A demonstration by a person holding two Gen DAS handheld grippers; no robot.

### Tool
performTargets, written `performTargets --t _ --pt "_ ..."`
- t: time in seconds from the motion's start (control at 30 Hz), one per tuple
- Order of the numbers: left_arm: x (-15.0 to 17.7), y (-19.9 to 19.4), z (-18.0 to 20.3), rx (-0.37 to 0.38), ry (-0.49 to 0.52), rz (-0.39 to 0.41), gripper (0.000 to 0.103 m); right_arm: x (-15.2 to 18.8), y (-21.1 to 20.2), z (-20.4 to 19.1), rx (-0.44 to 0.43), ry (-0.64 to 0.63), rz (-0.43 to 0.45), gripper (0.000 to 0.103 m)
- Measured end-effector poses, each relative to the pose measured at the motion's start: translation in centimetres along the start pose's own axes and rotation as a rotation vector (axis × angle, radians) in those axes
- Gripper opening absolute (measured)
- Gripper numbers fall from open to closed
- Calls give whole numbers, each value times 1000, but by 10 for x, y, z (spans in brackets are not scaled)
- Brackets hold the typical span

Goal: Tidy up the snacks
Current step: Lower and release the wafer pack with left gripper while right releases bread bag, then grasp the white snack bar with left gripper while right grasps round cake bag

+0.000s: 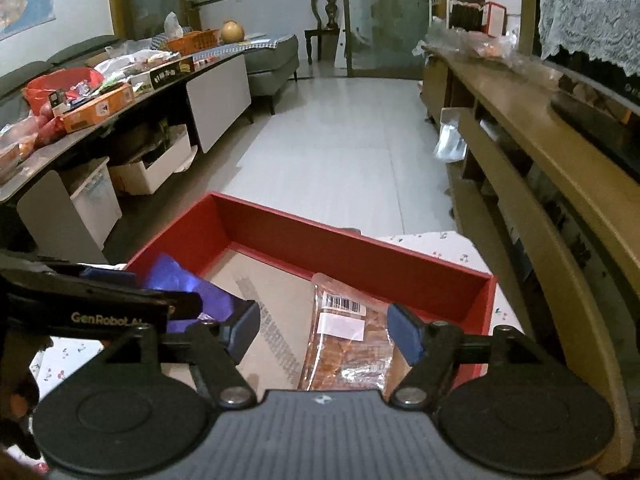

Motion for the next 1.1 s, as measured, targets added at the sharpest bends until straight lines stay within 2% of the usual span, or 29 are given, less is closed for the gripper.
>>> performTargets --t 0.27,0.57,0.83,1.1 --pt "17 -28 -9 6 -21 -21 80 5 -33 -8 6 -21 4 88" --pt "56 -54 -7 36 -32 -70 82 56 -77 -14 -26 9 -70 89" --pt "95 -51 -10 15 -33 -158 83 96 -96 -23 -46 17 -134 89" --pt "101 -27 -8 -10 -7 -217 85 122 -101 -28 -69 25 -197 90"
Point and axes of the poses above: each gripper's, at about its wrist camera, not at the fingertips, and y roughly the way its jaws point, z to its right, x to its underside, the point moved 8 cm from there along y, roughly the way its jaws point, and after that the axes turned 4 degrees about x, right-handed, at the moved point
